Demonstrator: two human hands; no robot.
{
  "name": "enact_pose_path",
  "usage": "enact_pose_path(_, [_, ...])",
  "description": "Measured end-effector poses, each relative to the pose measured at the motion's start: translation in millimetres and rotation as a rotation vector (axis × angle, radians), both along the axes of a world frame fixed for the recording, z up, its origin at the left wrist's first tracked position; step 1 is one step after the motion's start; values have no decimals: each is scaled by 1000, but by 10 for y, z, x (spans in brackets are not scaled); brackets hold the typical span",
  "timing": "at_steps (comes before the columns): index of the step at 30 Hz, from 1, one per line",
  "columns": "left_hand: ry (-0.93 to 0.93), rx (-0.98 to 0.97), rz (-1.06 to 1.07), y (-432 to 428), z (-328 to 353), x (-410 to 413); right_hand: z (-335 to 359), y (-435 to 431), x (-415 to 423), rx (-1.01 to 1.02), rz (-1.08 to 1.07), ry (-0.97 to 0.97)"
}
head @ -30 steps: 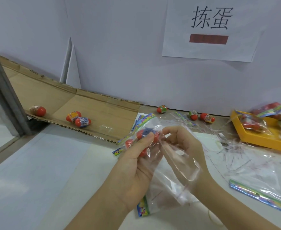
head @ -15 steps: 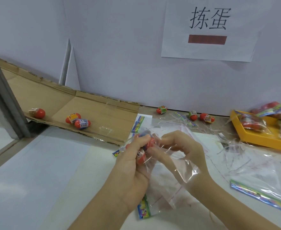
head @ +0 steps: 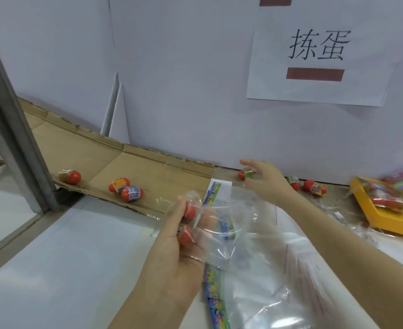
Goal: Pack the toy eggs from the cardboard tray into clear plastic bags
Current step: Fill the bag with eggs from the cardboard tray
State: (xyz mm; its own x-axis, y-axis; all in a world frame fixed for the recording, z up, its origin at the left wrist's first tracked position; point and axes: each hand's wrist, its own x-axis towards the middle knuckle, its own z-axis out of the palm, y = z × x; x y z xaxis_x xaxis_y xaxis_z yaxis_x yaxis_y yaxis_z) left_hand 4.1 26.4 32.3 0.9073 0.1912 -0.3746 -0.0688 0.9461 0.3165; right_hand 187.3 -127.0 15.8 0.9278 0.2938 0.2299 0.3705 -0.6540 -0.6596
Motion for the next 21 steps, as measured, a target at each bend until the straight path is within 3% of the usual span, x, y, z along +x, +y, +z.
enact_pose_path(5, [11,-105,27,15,1,17,-237,36,536,-579,-88,-169])
enact_pose_path(7, [31,-115,16,-7,12,12,-293,24,553,-618,-150,-222])
enact_pose_path(9, [46,-114,7,-19,19,10,-306,17,486,-359,-180,-240])
enact_pose_path(12, [49,-105,17,-6,-6,24,-158,33,136,370,-201,-91])
enact_pose_path(14, [23,-92,14,-8,-41,23,44,33,-263,705,-79,-13])
enact_pose_path(19, [12,-25,29,-21,-126,18,214,-50,-1254,1125,217,170])
enact_pose_path(21, [9,18,18,-18,-144,19,160,-57,-1525,1178,242,278])
